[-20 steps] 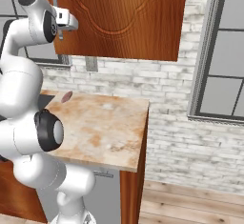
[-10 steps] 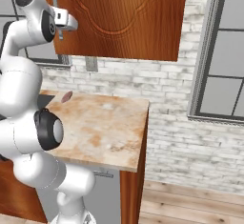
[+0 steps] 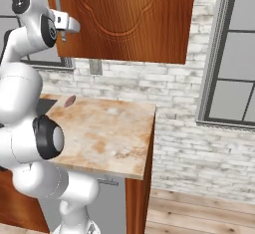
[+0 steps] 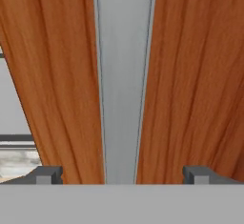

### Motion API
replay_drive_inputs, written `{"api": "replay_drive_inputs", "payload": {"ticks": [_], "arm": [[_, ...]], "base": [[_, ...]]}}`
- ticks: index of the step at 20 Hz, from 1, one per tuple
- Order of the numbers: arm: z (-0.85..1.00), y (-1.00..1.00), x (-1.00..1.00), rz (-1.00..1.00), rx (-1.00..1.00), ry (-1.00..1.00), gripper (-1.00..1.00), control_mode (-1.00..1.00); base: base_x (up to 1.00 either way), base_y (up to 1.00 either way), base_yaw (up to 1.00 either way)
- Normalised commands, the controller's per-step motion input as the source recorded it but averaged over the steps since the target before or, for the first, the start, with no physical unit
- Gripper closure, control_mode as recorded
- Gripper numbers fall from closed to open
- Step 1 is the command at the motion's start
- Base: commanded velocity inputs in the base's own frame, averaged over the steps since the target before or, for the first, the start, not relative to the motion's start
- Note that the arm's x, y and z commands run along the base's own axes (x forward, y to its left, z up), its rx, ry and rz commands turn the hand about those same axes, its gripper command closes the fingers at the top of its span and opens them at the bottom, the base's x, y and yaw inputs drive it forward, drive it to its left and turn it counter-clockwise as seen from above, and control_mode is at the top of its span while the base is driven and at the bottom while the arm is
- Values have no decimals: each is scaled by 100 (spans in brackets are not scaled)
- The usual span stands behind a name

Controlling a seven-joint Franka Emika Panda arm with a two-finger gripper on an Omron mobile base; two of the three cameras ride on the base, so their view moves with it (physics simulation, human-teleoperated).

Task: Open the cabinet. Pick the dish brush and place it next to the sink. Then close the cabinet.

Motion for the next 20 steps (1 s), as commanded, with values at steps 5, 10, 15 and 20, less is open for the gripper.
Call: {"api": "replay_drive_inputs", "payload": {"ticks": [5,10,15,20], "arm": [[-49,0,52,-3,0,-3,-100,-100],[-48,0,57,-1,0,0,-100,-100],[-48,1,44,-1,0,-2,-100,-100],[0,1,0,-1,0,-1,-100,-100]], "base": [[0,0,0],[0,0,0],[0,0,0],[0,0,0]]}}
